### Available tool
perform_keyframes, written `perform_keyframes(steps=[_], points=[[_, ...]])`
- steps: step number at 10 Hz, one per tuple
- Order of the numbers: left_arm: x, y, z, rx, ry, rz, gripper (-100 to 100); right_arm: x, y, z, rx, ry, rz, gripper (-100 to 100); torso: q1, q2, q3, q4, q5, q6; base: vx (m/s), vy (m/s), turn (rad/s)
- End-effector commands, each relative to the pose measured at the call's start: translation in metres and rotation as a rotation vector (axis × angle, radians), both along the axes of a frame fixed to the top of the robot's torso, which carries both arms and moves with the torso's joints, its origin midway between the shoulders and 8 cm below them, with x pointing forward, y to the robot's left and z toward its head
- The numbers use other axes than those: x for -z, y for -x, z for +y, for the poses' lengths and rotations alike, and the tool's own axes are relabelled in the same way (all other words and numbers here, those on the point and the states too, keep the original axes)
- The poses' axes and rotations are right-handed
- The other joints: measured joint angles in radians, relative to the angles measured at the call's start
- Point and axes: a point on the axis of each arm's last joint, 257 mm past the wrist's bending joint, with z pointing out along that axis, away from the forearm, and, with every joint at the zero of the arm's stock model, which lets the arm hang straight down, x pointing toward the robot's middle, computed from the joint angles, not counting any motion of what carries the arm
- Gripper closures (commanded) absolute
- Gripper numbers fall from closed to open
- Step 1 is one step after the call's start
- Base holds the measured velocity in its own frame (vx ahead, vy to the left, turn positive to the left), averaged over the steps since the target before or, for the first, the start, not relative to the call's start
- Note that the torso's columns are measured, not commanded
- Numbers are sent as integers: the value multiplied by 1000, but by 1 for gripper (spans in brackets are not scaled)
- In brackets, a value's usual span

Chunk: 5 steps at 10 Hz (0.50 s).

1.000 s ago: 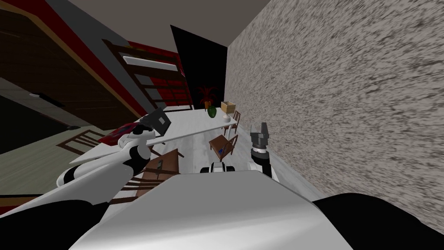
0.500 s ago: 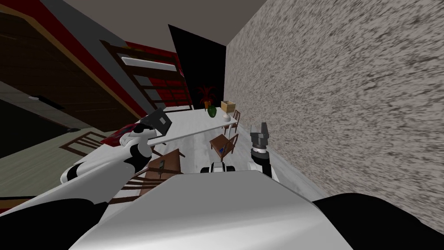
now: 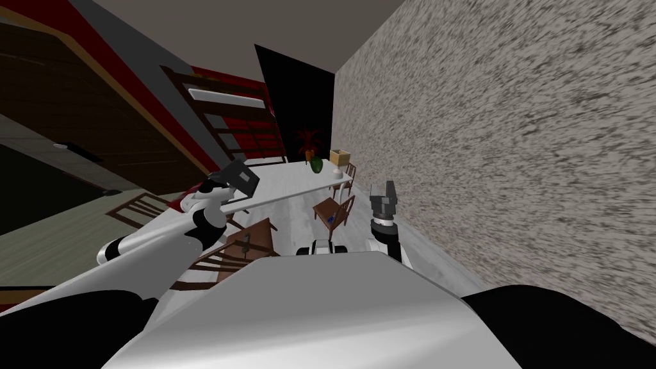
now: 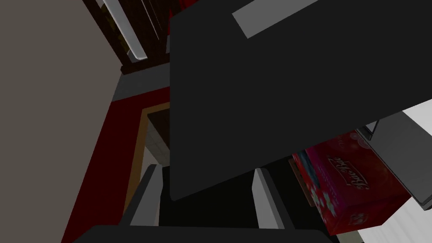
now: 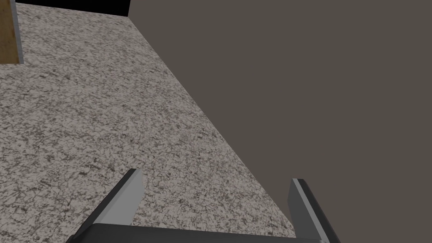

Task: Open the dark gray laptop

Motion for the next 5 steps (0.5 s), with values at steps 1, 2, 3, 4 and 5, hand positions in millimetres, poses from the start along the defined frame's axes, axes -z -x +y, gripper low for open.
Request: perform_keyframes(steps=[1, 2, 3, 4, 5], points=[[12, -8, -9, -5, 120, -31, 100, 0, 0, 0, 0, 0, 0, 0, 2, 1, 0, 1, 0, 1, -101, 147, -51], [5, -5, -5, -4, 83, -28, 100, 0, 0, 0, 0, 0, 0, 0, 1, 2, 1, 2, -1, 0, -49, 69, -29], [17, -12, -15, -3, 175, -65, 100, 0, 0, 0, 0, 0, 0, 0, -6, 0, 1, 2, -3, -2, -56, 113, 19], [24, -15, -21, -2, 217, -82, 100, 0, 0, 0, 0, 0, 0, 0, -5, 2, 2, 3, -4, 0, -76, 184, -3], [30, -18, -26, -2, 260, -99, 100, 0, 0, 0, 0, 0, 0, 0, -2, 4, 3, 4, -3, 0, -73, 172, -16]])
